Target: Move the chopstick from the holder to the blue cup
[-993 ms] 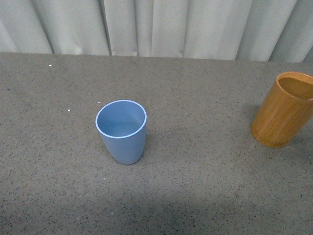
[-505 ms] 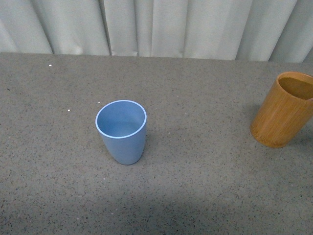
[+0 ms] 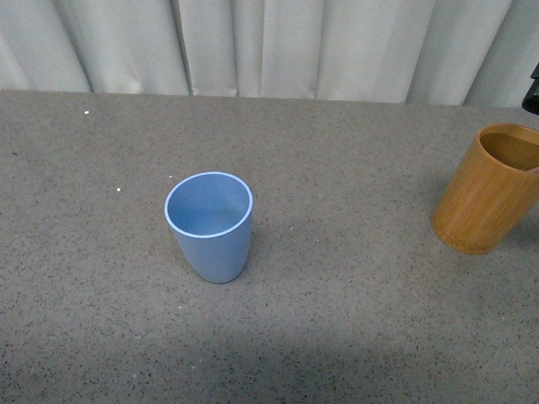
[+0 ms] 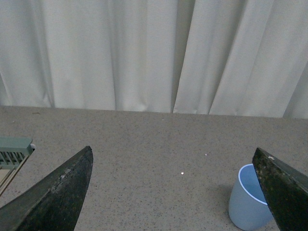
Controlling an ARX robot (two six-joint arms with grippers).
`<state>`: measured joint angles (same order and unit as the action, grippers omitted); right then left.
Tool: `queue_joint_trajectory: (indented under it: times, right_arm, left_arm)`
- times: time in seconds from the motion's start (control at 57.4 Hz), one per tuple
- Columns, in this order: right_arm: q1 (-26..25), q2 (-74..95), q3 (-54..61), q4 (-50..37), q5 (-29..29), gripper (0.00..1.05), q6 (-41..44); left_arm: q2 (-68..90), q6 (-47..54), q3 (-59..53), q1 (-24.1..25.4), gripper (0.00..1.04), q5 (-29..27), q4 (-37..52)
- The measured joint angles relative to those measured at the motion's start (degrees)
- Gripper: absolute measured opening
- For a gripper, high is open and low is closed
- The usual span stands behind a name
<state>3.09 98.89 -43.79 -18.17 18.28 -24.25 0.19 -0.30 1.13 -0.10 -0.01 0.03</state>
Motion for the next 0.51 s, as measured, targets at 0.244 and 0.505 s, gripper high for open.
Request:
queue_joint_trajectory:
  times: [0.244, 0.505]
  right_arm:
    - [-0.11, 2.71, -0.7, -1.25, -0.09, 0.88, -0.24]
    - [-0.55, 4.7, -0.83, -3.89, -0.22, 0.44, -1.11]
  left_arm:
    - [0.0, 0.0, 0.0, -0.02, 0.98, 0.0, 0.0]
    - [0.0, 0.02, 0.0, -0.02, 0.98, 0.0, 0.0]
